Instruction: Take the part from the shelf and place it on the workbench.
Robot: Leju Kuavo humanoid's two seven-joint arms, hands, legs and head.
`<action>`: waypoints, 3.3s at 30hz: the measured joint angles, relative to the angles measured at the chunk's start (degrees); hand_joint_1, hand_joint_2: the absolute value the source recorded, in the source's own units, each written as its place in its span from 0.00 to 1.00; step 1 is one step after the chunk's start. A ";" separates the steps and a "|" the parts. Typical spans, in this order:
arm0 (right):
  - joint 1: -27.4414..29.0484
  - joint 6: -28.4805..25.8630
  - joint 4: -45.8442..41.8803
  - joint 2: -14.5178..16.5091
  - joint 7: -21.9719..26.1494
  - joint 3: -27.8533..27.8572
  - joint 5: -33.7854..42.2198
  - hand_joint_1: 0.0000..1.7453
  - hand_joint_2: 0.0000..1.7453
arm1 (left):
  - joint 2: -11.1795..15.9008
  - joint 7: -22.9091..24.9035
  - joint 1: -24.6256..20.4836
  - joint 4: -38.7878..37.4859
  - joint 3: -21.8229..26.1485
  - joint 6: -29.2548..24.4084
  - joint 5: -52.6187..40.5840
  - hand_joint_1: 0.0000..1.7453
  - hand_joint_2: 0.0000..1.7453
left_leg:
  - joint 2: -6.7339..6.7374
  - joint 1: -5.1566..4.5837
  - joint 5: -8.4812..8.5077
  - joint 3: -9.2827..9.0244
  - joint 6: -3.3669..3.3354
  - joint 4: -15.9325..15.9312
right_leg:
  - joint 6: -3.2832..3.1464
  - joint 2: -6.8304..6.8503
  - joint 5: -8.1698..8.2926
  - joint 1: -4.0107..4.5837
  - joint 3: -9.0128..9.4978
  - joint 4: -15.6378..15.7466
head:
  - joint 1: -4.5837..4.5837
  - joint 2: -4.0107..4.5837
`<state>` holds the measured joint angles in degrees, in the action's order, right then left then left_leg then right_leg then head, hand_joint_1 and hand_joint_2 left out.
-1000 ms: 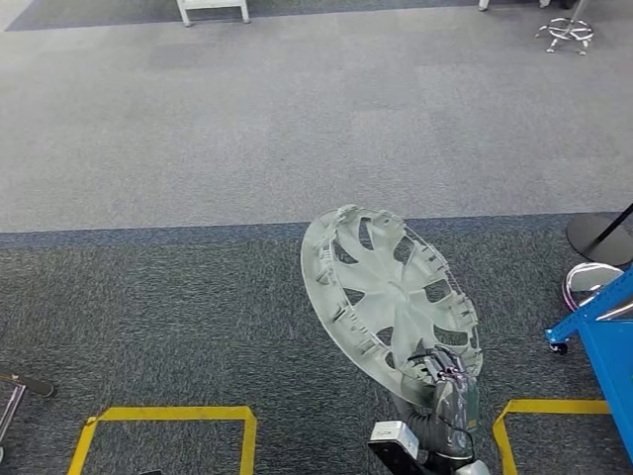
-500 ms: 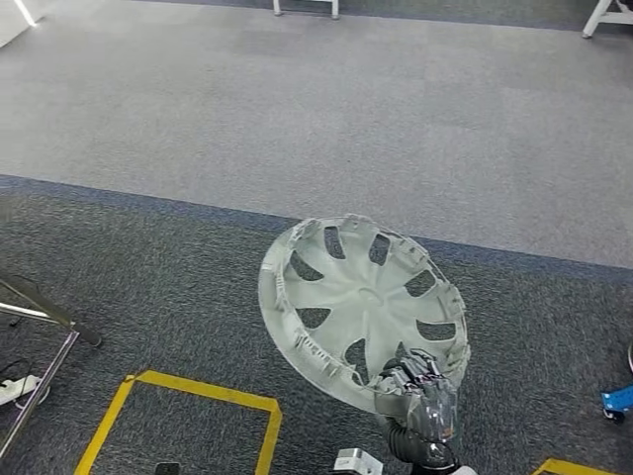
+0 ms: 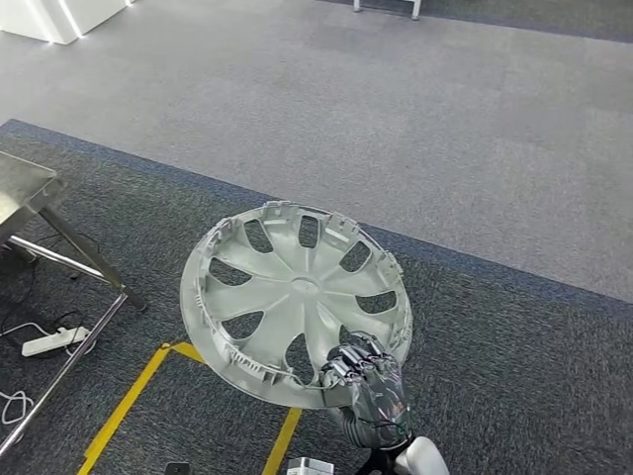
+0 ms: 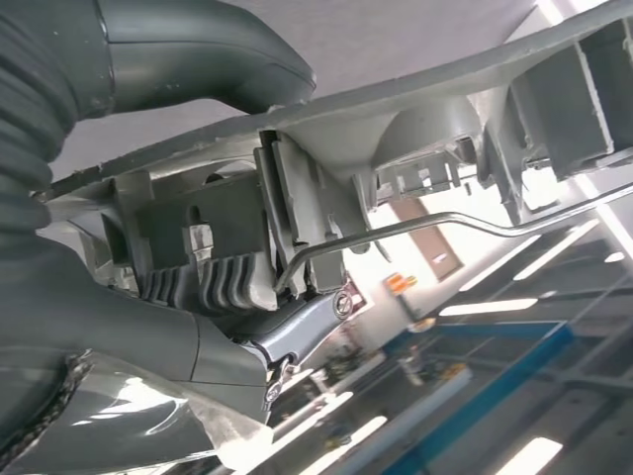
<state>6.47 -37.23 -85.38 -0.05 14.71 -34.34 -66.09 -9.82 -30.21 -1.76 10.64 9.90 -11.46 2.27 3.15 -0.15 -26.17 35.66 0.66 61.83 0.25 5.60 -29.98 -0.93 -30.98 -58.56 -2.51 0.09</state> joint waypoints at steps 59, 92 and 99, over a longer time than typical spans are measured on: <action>-4.88 3.26 1.84 -2.27 -1.59 -6.59 -10.81 1.00 1.00 | -0.34 -0.02 -0.48 0.11 -0.89 -1.05 -5.89 0.00 1.00 | -2.81 0.74 -2.50 4.84 0.76 8.54 | -0.01 -1.75 -0.21 -0.37 0.69 0.38 | 0.32 0.00; -4.50 -0.38 1.10 -2.25 -3.61 -6.15 -12.59 1.00 1.00 | -0.60 -0.28 -0.17 0.38 -0.45 -1.25 -8.40 0.00 1.00 | -2.92 0.65 -0.94 3.94 -0.17 1.91 | 0.63 -5.27 -3.86 -0.14 4.70 0.59 | 1.26 0.00; -3.89 -1.17 -1.01 -2.09 -3.93 -5.18 -13.11 1.00 1.00 | -0.73 -0.32 -0.40 0.48 0.08 -1.27 -8.88 0.00 1.00 | -3.59 0.57 -0.07 0.12 -2.89 -1.87 | 2.69 -5.41 -4.21 -0.15 1.93 -7.71 | 1.49 0.00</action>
<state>2.58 -38.40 -86.40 -2.14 10.78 -39.52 -79.20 -10.55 -30.53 -2.16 11.13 9.98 -12.73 -6.61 -0.44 0.42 -26.24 35.77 -2.23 59.96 2.94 0.19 -34.19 -1.07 -29.05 -66.28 -1.02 0.09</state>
